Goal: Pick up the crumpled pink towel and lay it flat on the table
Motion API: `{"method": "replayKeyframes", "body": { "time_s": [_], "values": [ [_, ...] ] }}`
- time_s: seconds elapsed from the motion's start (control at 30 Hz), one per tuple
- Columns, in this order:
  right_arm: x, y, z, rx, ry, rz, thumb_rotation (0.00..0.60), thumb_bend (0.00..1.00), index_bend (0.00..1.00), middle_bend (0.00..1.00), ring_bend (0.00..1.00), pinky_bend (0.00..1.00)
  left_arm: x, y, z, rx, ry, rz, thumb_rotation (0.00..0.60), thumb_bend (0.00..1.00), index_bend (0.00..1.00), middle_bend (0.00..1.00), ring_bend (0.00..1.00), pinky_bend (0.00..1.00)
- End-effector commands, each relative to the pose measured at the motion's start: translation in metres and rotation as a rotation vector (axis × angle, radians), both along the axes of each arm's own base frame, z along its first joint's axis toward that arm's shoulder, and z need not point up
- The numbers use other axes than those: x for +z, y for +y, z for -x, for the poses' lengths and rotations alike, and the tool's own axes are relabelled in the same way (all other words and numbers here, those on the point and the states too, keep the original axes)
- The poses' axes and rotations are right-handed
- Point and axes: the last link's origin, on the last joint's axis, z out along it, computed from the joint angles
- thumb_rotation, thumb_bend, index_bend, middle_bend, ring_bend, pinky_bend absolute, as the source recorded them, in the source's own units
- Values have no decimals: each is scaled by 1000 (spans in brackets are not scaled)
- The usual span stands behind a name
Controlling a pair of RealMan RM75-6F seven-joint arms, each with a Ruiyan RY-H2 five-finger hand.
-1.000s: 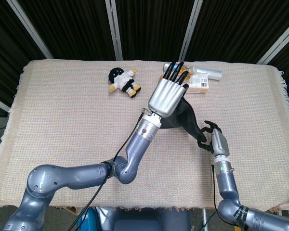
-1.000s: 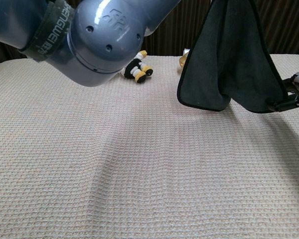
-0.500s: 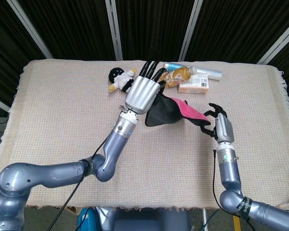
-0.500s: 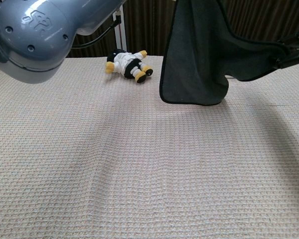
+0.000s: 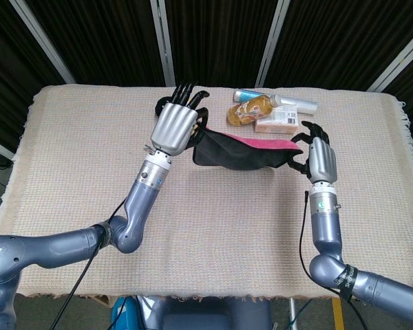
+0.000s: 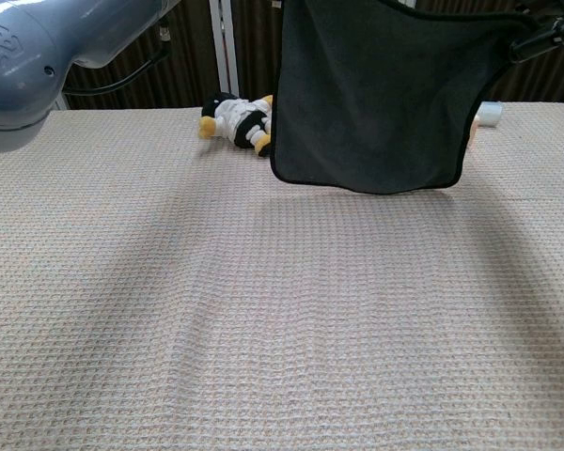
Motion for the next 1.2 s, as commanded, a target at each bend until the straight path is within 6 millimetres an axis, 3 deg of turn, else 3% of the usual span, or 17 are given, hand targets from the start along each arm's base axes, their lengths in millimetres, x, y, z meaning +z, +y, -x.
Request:
{"method": "replayKeyframes", "body": {
  "time_s": [0.03, 0.3, 0.73, 0.93, 1.2],
  "values": [
    [-3, -5, -7, 8, 15, 0, 600, 548, 646, 156, 0, 0, 0, 3, 5, 14, -2, 1, 600, 602, 573, 197, 0, 0],
    [-6, -25, -29, 29, 59, 21, 600, 548, 646, 156, 0, 0, 1, 11, 7, 29, -32, -19, 600, 608, 573, 205, 0, 0],
    [16, -57, -50, 59, 84, 104, 600, 548, 646, 156, 0, 0, -2, 29, -2, 59, -90, -45, 600, 608, 573, 207, 0, 0],
    [25, -66, -41, 39, 96, 123, 600, 548, 646, 156, 0, 0, -7, 33, 8, 81, -101, -46, 600, 608, 573, 208, 0, 0],
    [3, -52, 0, -19, 117, 41, 600, 548, 646, 156, 0, 0, -32, 19, 30, 103, -129, 42, 600, 608, 573, 208, 0, 0]
  ]
}}
